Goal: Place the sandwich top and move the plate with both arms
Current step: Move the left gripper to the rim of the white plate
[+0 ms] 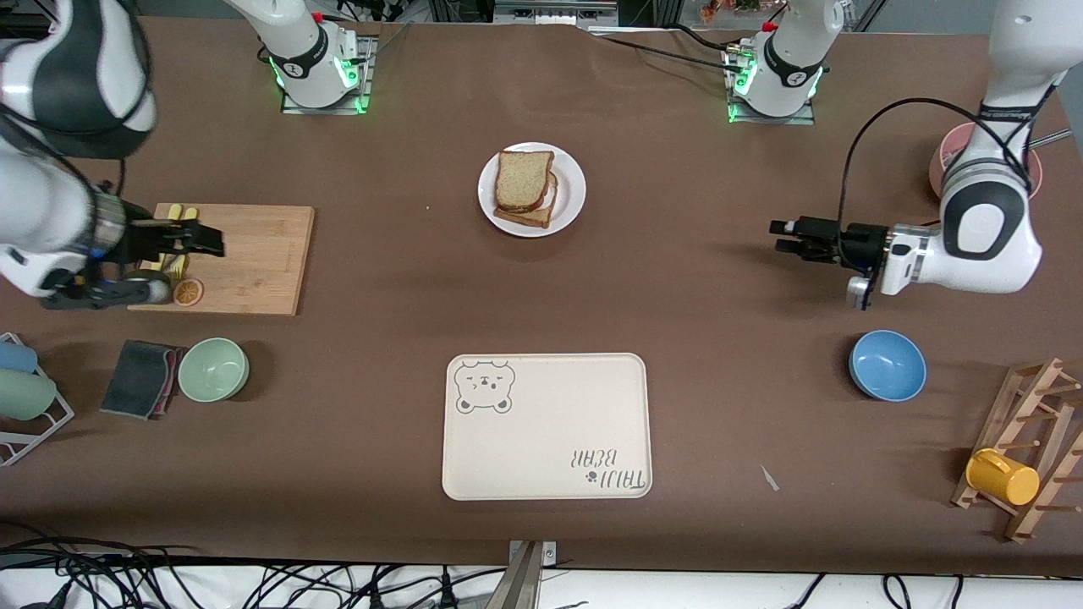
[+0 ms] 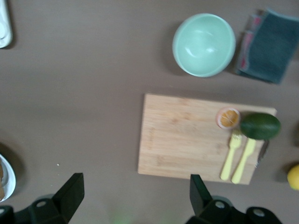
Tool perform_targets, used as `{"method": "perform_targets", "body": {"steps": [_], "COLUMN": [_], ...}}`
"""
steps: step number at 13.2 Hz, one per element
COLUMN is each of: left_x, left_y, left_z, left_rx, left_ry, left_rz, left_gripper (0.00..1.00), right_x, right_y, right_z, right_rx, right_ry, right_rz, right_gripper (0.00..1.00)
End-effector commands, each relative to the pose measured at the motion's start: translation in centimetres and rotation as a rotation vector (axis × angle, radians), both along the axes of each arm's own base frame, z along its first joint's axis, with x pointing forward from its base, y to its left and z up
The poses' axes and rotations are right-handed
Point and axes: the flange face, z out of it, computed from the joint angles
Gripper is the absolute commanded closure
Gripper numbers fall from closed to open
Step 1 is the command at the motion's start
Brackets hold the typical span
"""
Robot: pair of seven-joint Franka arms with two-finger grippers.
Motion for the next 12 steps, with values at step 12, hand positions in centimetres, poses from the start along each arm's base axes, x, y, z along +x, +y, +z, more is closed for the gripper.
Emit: {"method": "perform_targets", "body": {"steps": [12], "left_x": [-4.0], "left_y": [-13.6], "left_z": [-6.2], "left_rx": [-0.017], "left_ry": [0.021], "left_rz": [0.244], "left_gripper": [0.0], "right_x": [-3.2], "right_y": [-4.0], "right_z": [9.0], "right_rx": [-0.014], "right_ry": [-0.201], "right_rz": [-0.036], "right_gripper": [0.0]}}
